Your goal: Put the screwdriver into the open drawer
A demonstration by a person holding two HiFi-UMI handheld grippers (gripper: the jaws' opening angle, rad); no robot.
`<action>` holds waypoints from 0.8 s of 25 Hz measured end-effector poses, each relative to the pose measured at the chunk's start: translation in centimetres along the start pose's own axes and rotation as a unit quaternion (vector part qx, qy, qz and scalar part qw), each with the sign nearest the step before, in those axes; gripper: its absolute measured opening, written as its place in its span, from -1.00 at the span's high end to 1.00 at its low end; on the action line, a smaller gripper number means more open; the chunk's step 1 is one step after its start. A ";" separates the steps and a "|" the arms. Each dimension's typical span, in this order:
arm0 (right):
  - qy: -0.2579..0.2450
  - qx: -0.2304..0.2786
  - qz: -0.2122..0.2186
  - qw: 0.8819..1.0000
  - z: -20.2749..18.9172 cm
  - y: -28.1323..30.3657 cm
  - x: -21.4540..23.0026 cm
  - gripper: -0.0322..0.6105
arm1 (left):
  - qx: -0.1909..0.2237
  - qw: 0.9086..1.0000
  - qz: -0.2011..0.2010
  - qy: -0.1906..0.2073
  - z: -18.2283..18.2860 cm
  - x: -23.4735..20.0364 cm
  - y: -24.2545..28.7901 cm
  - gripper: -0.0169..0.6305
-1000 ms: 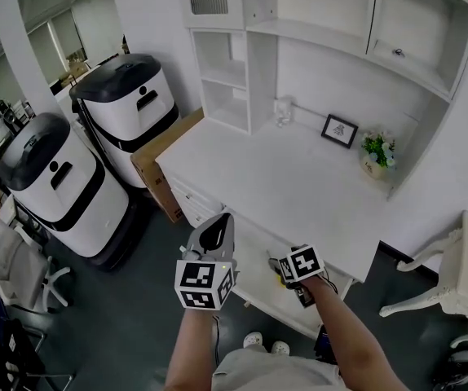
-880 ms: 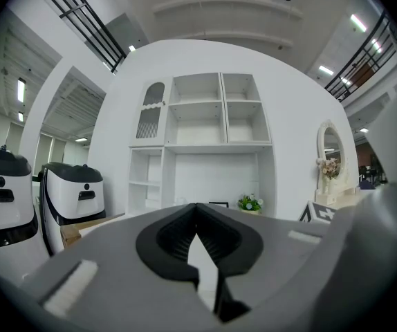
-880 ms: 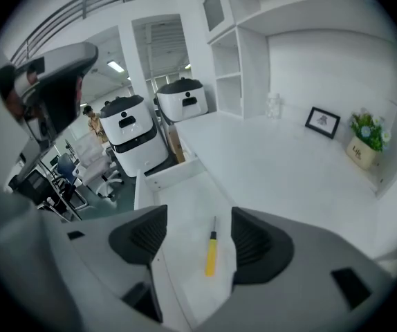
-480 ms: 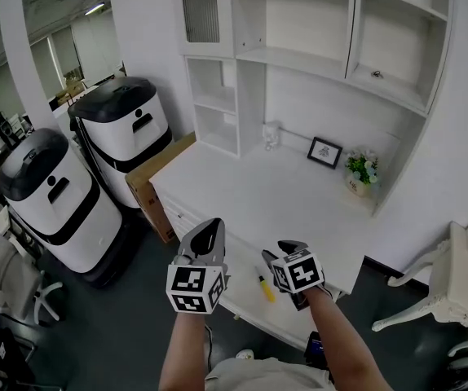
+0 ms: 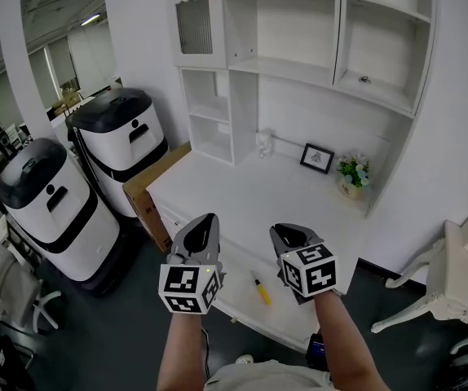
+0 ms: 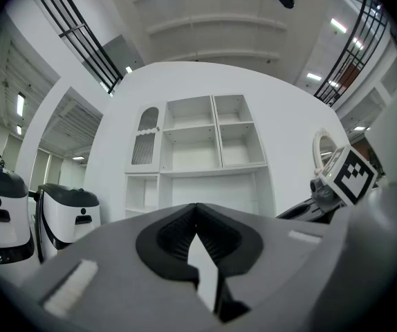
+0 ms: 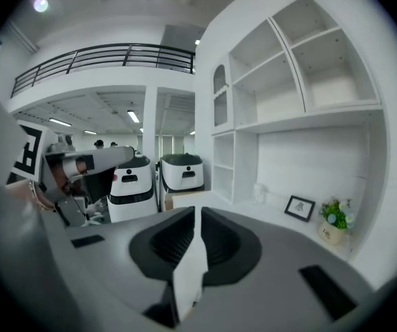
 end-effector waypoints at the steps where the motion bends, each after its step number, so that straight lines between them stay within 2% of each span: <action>1: -0.006 0.010 -0.002 1.000 0.5 -0.6 0.1 0.80 | 0.003 1.000 0.001 0.000 0.4 0.1 0.0 0.92; 8: -0.034 0.095 -0.010 0.995 3.9 -5.1 0.8 0.87 | 0.026 1.000 0.007 0.011 3.2 0.6 -0.5 0.92; 14: -0.054 0.173 -0.040 0.983 7.3 -9.4 1.2 0.88 | 0.054 0.998 0.019 0.035 6.3 0.6 -0.9 0.92; 20: -0.086 0.223 -0.074 0.968 10.0 -13.1 0.9 0.88 | 0.074 0.995 0.025 0.060 8.3 0.6 -1.4 0.92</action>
Point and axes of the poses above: the fingertips, and each gripper's own axes: y forward along the fingers, x to its right, z out of its top, the point moved 7 cm from there along -y, backward along the fingers, and after that the axes turned 6 degrees about z, right-handed, at the moved point
